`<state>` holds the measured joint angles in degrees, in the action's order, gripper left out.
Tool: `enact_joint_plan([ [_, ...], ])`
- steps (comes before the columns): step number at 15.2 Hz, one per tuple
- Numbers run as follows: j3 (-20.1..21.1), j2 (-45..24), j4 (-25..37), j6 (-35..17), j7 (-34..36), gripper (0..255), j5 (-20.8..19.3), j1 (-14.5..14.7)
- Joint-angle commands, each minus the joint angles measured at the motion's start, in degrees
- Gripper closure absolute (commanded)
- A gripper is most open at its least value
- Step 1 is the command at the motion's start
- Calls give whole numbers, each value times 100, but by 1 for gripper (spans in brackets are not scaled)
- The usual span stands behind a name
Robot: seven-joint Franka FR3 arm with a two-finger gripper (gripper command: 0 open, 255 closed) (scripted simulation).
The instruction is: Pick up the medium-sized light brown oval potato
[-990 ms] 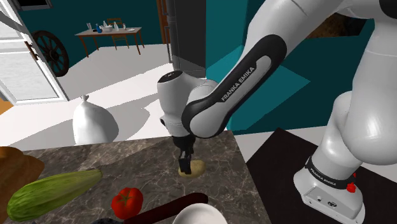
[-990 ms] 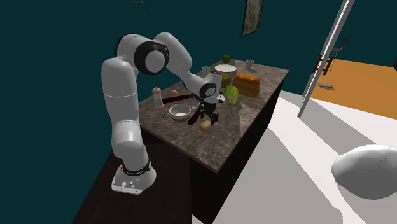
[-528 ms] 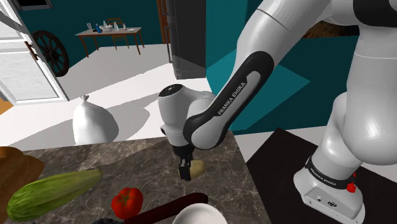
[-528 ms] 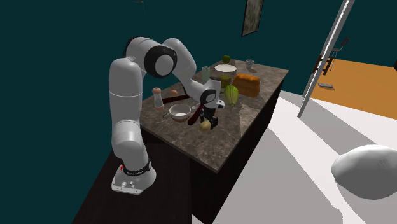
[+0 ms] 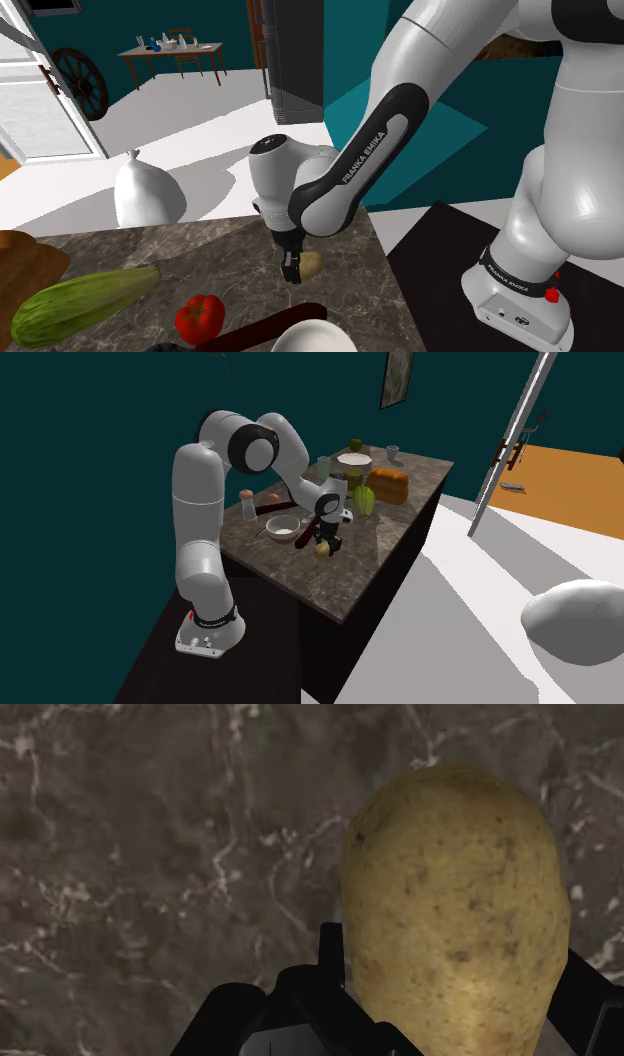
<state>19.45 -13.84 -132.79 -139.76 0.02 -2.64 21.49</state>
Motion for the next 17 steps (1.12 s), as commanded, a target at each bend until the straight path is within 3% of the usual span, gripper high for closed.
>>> enact_joint_plan([
  [1,0,0,0,0,0,255,0,0],
  [17,118,893,180,1023,-262,255,418,-97],
])
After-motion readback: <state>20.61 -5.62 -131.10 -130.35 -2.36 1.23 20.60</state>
